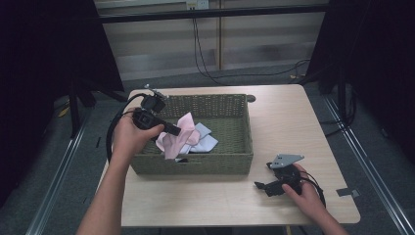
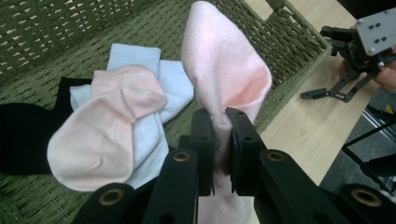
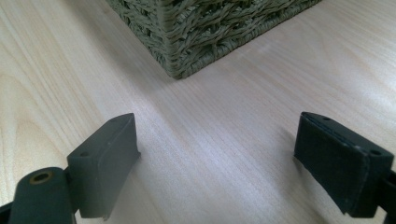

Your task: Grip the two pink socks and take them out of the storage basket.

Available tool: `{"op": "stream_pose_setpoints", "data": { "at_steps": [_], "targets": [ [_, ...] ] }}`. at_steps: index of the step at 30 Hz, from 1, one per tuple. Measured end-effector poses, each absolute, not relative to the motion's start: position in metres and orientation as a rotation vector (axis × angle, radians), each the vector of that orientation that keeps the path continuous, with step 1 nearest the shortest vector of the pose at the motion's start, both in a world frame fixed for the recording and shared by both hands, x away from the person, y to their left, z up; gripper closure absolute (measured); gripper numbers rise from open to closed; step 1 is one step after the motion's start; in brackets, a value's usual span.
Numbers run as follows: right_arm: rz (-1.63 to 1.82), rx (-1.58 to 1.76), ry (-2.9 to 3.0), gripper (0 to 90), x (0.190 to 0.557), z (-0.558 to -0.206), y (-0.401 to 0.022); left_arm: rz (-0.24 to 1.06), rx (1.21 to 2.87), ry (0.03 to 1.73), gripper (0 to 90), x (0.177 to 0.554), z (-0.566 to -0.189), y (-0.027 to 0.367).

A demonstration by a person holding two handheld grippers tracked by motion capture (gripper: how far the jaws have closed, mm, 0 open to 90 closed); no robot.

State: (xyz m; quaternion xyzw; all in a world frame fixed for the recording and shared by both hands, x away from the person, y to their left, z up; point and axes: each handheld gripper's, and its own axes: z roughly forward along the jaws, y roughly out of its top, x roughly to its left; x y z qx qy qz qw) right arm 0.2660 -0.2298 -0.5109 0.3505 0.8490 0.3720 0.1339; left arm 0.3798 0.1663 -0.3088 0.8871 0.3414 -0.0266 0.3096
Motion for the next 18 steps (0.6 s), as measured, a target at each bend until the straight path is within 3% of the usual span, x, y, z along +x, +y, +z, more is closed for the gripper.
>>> {"op": "stream_pose_setpoints", "data": {
  "at_steps": [18],
  "targets": [
    [1.076, 1.013, 2.463, 12.8, 0.266, -0.511, -0.23, -0.095, 2.335, 0.845, 81.6, 0.357, -0.316, 0.172]
  ]
}}
